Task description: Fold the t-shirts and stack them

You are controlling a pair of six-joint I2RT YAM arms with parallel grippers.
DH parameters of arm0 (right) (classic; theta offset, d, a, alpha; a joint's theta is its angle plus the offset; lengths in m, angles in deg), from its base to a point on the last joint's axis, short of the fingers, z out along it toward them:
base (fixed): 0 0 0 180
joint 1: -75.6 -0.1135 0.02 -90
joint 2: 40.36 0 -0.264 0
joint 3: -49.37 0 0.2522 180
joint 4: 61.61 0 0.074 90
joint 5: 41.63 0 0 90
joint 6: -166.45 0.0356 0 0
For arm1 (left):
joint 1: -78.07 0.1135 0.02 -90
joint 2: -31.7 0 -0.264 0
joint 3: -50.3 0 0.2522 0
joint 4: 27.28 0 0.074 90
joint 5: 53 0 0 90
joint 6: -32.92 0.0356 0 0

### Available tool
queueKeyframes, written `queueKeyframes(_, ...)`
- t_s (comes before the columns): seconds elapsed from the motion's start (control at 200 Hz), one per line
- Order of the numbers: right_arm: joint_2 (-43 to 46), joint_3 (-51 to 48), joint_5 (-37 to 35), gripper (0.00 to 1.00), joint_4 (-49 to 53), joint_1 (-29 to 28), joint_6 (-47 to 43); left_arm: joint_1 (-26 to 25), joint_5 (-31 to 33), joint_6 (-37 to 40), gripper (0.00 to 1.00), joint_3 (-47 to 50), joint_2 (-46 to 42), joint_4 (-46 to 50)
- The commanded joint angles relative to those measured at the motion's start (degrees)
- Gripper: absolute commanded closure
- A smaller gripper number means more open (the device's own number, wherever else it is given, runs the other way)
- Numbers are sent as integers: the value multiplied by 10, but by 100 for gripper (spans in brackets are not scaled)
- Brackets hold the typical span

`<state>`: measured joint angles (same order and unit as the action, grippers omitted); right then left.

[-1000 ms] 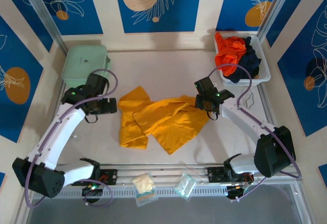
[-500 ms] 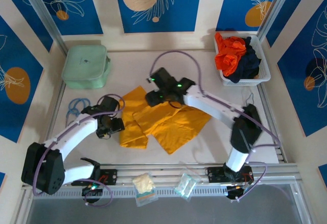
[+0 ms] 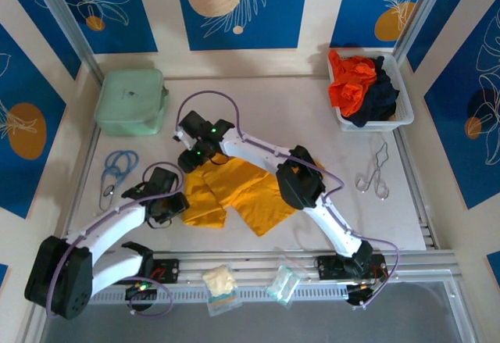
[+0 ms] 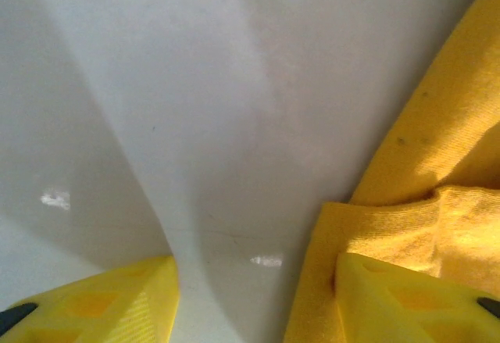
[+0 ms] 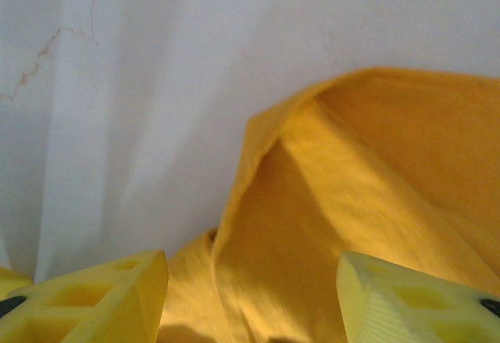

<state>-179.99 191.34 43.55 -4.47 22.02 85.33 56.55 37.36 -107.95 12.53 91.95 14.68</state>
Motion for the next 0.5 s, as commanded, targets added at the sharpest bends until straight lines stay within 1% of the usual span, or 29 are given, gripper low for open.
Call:
queueKeyframes(0.0,-42,71,18,41,56,-14,25,-5,-72,-27,45,42,-4,-88)
queueKeyframes(0.13,-90,141,-11,41,97,-16,47,-5,-91,-36,45,58,-15,-114)
queueKeyframes(0.2,-102,160,-25,41,114,-14,53,-6,-107,-41,44,64,-15,-136)
queueKeyframes(0.27,-102,157,-28,43,119,-10,62,-8,-126,-43,33,64,-13,-158)
queueKeyframes(0.305,-102,155,-24,46,121,-7,66,-10,-135,-43,27,62,-10,-165)
queueKeyframes(0.37,-102,152,-9,53,123,-1,73,-19,-145,-39,21,51,-3,-166)
queueKeyframes(0.495,-106,145,25,72,122,6,80,-41,-141,-24,19,18,24,-142)
